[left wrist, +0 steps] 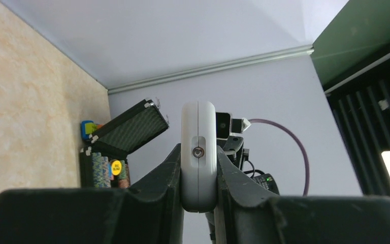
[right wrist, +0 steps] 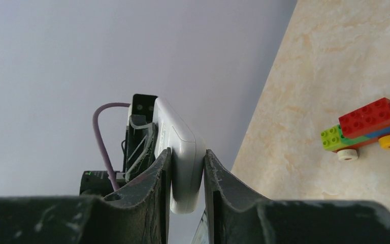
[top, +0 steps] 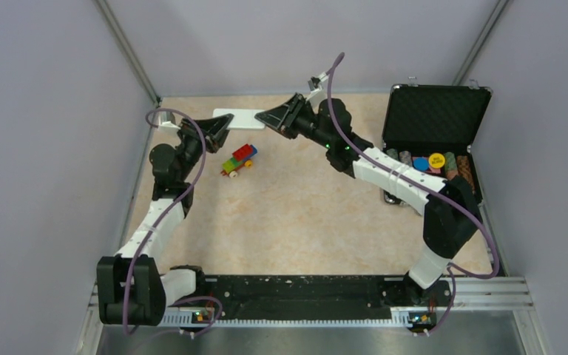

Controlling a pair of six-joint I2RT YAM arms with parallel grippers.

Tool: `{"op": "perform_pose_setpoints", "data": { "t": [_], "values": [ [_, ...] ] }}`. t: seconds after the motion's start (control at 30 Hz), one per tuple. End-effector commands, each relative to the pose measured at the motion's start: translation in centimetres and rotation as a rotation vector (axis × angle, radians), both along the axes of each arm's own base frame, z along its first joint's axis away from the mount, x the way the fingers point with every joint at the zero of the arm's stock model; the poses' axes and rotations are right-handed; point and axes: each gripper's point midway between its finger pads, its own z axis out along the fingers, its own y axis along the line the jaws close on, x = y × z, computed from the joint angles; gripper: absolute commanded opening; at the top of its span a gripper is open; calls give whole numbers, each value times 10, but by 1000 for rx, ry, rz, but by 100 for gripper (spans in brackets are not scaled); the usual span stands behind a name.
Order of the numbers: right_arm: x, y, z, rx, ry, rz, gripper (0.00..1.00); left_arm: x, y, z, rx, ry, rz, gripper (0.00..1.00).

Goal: Load the batteries into the remote control

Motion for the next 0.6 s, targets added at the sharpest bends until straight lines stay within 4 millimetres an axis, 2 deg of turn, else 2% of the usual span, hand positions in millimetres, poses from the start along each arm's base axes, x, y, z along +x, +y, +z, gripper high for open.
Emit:
{"op": "perform_pose_setpoints", "data": {
  "t": [0.0, 0.17, 0.3, 0.4, 0.57],
  "values": [
    [-63, 39, -80, -207, 116, 279, 24, -83, -68, 78, 140, -376, -375, 0],
    [-63, 42, -77, -225, 92, 277, 26, -89, -78, 80, 157, -396, -409, 0],
    [-62, 39, -74, -230, 82, 258, 33, -84, -75, 79, 156, -386, -373, 0],
    [-59, 33, -66, -235, 68, 232, 42, -77, -71, 76, 162, -372, -314, 0],
    [-53, 11, -48, -218, 41, 185, 63, -68, -65, 64, 251, -342, -248, 0]
  ]
}}
